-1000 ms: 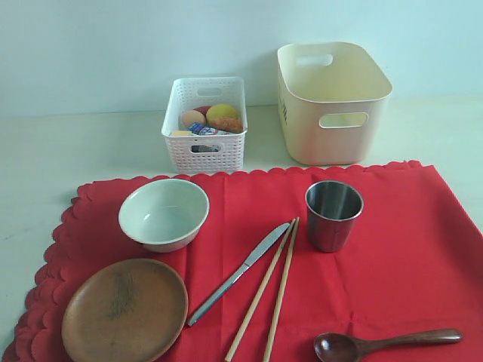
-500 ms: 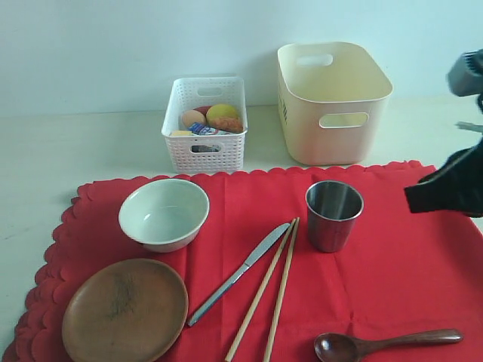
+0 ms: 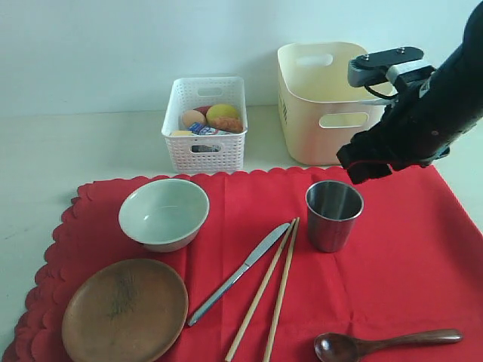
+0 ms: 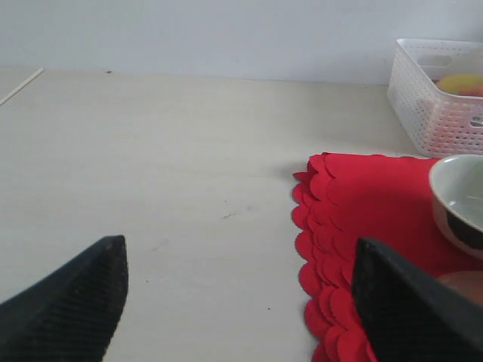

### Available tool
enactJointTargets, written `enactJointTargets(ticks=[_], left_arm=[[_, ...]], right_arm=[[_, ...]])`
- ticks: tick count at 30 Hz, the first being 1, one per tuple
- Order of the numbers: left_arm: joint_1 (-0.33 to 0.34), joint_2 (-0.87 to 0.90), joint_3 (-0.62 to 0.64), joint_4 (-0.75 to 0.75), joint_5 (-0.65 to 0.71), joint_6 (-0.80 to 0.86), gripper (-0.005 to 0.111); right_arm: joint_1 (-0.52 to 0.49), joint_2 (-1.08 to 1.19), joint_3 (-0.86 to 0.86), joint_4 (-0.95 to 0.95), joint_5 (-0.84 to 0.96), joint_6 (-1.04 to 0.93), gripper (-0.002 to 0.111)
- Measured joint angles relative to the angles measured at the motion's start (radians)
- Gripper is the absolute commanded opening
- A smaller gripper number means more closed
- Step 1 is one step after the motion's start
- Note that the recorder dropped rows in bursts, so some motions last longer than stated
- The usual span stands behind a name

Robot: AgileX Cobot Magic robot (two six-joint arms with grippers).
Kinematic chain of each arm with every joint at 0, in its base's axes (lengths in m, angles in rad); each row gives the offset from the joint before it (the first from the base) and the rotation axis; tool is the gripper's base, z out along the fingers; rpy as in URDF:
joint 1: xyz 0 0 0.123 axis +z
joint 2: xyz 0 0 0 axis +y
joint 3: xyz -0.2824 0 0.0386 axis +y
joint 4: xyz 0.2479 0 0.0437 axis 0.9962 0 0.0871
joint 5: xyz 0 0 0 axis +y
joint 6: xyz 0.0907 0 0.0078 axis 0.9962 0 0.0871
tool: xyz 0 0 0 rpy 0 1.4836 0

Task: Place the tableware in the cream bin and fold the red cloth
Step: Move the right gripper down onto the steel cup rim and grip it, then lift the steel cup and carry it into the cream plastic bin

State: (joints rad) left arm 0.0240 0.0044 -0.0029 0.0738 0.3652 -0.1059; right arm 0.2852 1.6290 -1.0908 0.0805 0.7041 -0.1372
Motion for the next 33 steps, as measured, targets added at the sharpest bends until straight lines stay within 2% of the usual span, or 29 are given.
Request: enactJointTargets(ticks=[7, 10, 14, 20, 33], left_arm=[[-0.057, 0.0, 0.0, 0.0, 0.0, 0.0, 0.078], [-0.081, 0.0, 0.0, 0.0, 0.0, 0.0, 0.078], [-0.093, 0.0, 0.0, 0.0, 0.0, 0.0, 0.078], [-0.093, 0.0, 0.0, 0.0, 0.0, 0.0, 0.078], [-0.093, 0.0, 0.0, 0.0, 0.0, 0.0, 0.078]], right_arm=[[-0.008, 0.176, -0.118, 0.048, 0.043, -0.063, 0.062], [-0.008, 0.239, -0.149, 0.081, 0.066, -0.094, 0.058], [-0.008, 0.298, -0.17, 0.09, 0.083, -0.11, 0.038], [-0.008, 0.31, -0.172, 0.065, 0.074, -0.114, 0.001], [-0.008, 0.252, -0.179, 0.015, 0.06, -0.114, 0.0]])
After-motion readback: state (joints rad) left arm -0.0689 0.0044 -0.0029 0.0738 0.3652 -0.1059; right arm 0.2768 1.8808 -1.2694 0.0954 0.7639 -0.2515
